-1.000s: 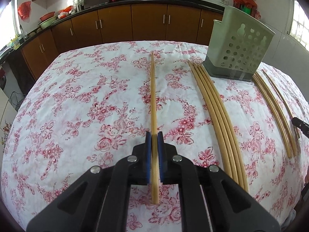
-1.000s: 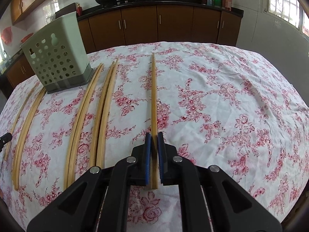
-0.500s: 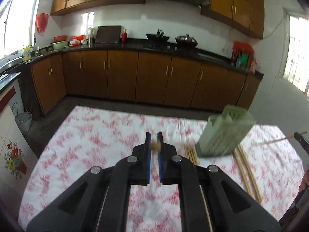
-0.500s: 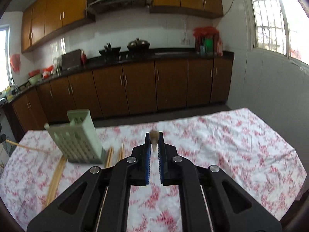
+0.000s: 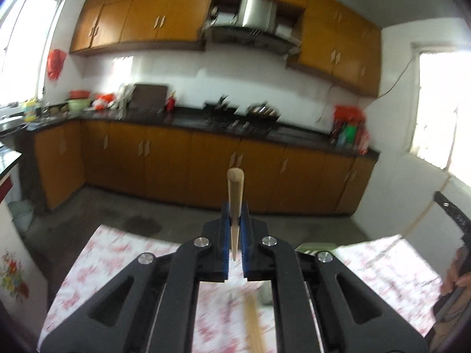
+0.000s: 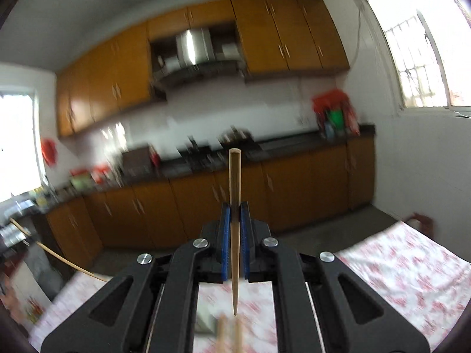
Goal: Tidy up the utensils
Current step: 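Lift both chopsticks and lower them upright into the green utensil holder, then open both grippers to release the chopsticks into the holder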
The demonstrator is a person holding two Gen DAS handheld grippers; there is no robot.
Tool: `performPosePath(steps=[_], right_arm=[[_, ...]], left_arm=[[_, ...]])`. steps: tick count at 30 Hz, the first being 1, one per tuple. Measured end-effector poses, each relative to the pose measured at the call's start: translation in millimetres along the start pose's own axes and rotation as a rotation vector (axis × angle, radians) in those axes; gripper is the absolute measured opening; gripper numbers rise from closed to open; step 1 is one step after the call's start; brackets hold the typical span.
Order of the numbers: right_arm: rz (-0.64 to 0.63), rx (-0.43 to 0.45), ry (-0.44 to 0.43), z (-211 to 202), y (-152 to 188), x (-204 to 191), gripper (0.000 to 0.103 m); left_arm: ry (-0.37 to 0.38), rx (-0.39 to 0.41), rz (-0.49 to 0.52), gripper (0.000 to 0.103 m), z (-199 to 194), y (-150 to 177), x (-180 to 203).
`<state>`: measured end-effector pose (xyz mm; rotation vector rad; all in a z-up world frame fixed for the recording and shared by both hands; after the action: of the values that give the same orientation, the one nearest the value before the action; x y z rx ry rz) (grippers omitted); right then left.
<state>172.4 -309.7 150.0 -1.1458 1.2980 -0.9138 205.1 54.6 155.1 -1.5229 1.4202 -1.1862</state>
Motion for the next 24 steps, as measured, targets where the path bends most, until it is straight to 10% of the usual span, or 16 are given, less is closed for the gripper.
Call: performPosePath(steps=[8,22,24], right_arm=[[-0.031,0.074,-0.110,14,5,-39,0.008],[-0.051,-0.133,-0.082,54,64,-40,0.010],[-0.068,-0.137,-0.064,50,65,-39,0.044]], left_arm=[[0.129,0.030,0.038,0.008,1,-5,61],[0.100,-0.072,0.059,0.009,74,51,92],[0.101,-0.077,0.050,0.016,75,53,90]])
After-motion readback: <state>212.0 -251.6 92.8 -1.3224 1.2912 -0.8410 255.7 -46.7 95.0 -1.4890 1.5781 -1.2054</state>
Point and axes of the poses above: each gripper's, at about its wrist camera, not at the fingertips, and z roughly the way its jaws point, x to its right, y to its underside, the point moved 2 cm from there along z, roughly the way its jaws point, and after that the axes turned 5 degrees about -y, right-handed, at the moved point
